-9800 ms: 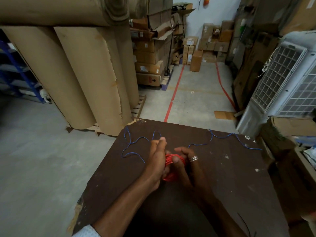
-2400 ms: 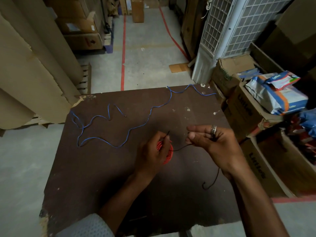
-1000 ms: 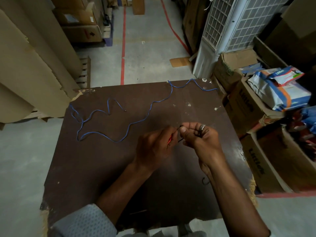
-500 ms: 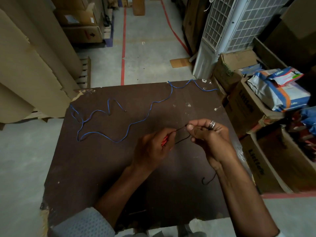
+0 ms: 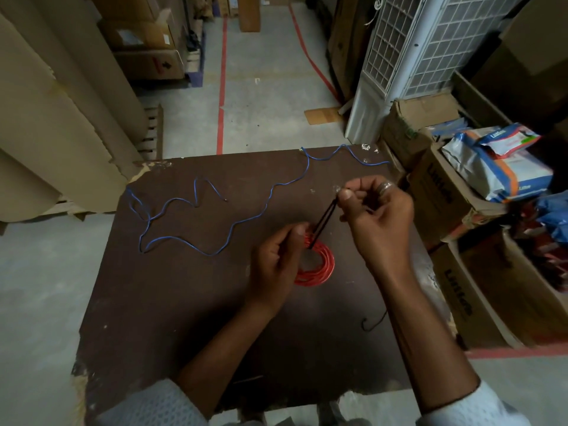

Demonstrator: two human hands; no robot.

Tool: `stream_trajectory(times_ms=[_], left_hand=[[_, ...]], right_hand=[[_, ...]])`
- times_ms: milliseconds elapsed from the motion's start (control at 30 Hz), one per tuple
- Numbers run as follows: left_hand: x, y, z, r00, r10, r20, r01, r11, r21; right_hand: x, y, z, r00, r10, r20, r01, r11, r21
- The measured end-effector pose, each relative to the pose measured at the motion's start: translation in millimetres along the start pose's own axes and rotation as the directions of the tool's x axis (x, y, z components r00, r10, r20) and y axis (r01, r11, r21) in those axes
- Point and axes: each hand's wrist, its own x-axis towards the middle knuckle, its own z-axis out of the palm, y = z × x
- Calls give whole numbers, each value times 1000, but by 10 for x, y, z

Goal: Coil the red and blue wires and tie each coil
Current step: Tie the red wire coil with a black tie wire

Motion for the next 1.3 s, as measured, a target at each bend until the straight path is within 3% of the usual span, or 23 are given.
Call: stream_trajectory(times_ms=[133,400,600,700,867,967,1167,1300], left_hand=[[22,96,49,998,-68,-14,65,987,-145],[57,-31,-10,982,-74,-172,56,993,-108],[89,-53,-84,993,37,-113,-38,999,-6],[63,-211,-127,998,-13,-65,14,1000,19],[83,-197,-150,997,-41,-64,44,998,44],[47,-153,-116,999,-29,-27,31,996,78],[-160,-273,-57,999,-25,-26,27,997,77],[-207,-199,-40,1000,16,-18,-14,995,98]], right_hand=[[176,-52,111,997,-73,-2,72,990,-124],[405,349,437,973,232,3,-232,972,39],[263,502,609,899,416,134,-430,897,99],[306,350,533,932,343,118,-356,926,123],[24,-68,425,982,-19,190,13,999,35],[-15,-126,358,978,-126,164,137,989,-57],[193,44,260,978,-132,160,163,967,-196],[351,118,242,996,-29,84,34,998,-58]])
